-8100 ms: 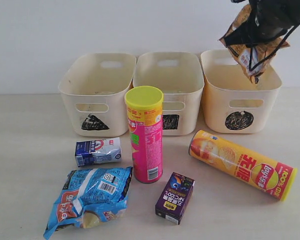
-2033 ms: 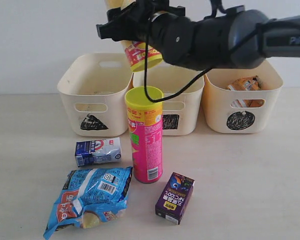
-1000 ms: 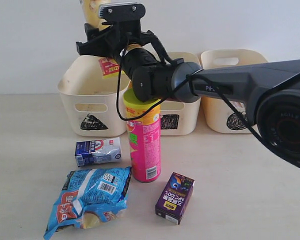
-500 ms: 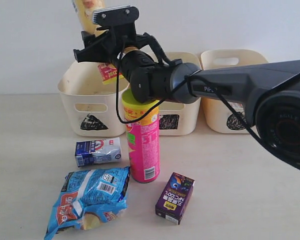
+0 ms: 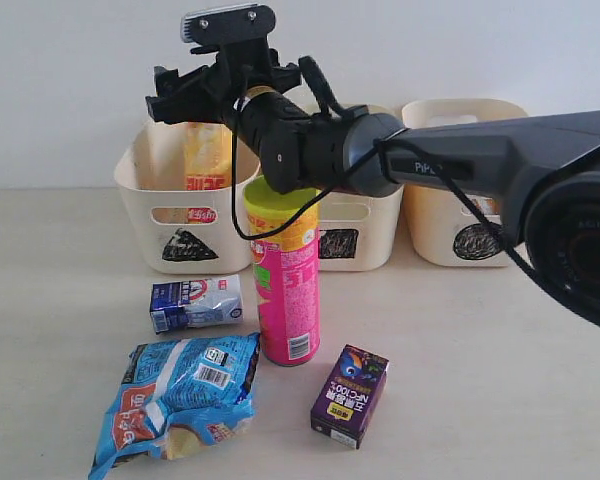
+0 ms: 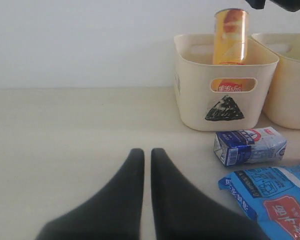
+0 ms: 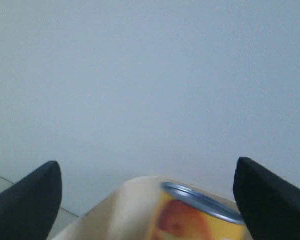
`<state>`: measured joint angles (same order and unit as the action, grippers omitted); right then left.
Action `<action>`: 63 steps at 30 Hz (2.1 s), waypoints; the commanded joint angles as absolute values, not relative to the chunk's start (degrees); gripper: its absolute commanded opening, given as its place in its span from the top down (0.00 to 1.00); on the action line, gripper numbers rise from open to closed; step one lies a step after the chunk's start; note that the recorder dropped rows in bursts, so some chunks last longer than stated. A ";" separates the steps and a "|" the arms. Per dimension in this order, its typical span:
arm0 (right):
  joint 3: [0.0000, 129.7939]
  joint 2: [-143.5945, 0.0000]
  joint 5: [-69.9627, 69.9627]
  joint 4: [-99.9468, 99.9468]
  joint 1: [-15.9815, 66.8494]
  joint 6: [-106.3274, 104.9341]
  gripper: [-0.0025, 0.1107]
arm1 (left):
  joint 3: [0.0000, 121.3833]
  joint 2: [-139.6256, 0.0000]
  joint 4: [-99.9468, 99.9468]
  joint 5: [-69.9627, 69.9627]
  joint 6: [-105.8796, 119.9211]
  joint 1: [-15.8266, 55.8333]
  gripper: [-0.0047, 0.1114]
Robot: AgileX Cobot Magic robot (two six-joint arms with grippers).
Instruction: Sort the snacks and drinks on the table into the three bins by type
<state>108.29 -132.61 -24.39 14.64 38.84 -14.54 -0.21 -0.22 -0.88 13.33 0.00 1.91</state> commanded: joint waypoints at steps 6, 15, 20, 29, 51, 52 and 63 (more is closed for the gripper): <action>108.10 -125.85 -6.06 19.43 37.79 -18.58 0.70 | 0.00 0.00 -1.26 12.91 -0.39 1.78 0.93; 107.66 -119.86 10.67 18.90 37.04 -19.89 0.98 | 0.00 0.00 -1.26 12.91 -0.39 1.78 0.93; 100.68 -115.40 10.39 18.90 37.14 -18.06 0.98 | 0.00 0.00 -1.26 12.91 -0.39 1.78 0.93; 73.95 -100.57 -4.91 18.90 37.03 -18.27 0.98 | 0.00 0.00 -1.26 12.91 -0.39 1.78 0.93; 28.77 -67.95 -19.48 23.36 19.42 -13.31 0.98 | 0.00 0.00 -1.26 12.91 -0.39 1.78 0.93; 26.68 -66.55 -20.44 23.36 19.42 -13.03 0.98 | 0.00 0.00 -1.26 12.91 -0.39 1.78 0.93; 5.86 -49.11 -29.79 23.36 19.42 -11.34 0.98 | 0.00 0.00 -1.26 12.91 -0.39 1.78 0.93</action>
<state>10.03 -53.24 -26.84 23.08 19.95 -12.64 -0.21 -0.22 -0.88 13.33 0.00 1.91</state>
